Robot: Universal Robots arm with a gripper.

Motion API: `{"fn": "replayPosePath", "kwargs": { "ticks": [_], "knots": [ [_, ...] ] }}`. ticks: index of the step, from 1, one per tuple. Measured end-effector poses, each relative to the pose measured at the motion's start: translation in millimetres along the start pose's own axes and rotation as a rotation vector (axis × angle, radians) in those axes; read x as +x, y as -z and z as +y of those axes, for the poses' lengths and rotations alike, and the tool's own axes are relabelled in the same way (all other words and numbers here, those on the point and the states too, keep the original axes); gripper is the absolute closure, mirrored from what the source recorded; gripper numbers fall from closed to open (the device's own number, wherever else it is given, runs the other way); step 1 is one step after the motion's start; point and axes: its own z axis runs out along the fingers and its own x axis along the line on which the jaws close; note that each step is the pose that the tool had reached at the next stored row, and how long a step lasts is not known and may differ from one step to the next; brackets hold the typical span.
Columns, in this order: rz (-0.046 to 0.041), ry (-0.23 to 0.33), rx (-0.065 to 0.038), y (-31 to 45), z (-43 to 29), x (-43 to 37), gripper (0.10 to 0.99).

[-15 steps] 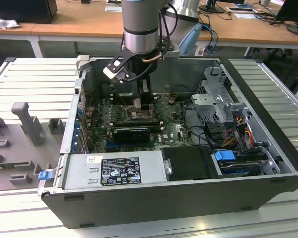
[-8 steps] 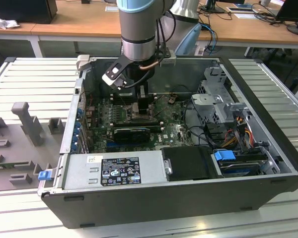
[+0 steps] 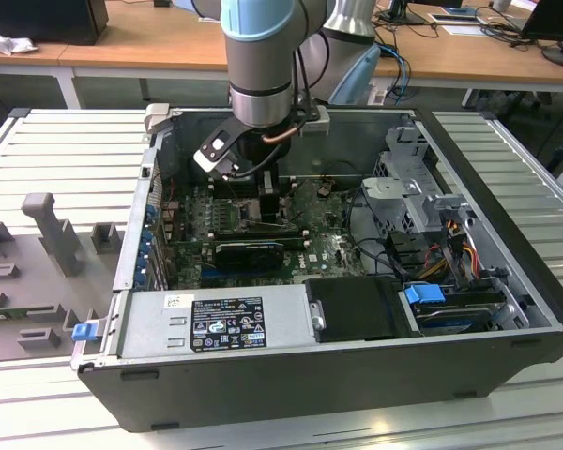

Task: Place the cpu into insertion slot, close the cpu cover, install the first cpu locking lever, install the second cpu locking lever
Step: 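Place the cpu into insertion slot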

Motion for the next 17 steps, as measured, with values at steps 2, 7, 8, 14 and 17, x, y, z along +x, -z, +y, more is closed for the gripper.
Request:
{"fn": "replayPosePath", "kwargs": {
  "ticks": [2,7,8,14,17],
  "knots": [
    [-0.0002,0.000,0.000,-3.6,-0.4,1.7,0.557],
    [-0.0002,-0.003,0.000,-7.0,-0.7,5.1,0.557],
    [-0.0004,-0.004,0.000,-7.3,-0.6,5.3,0.557],
    [-0.0044,-0.005,0.000,-6.8,-0.6,5.4,0.482],
    [-0.0043,-0.005,0.000,-3.6,-0.3,5.5,0.482]
  ]
}}
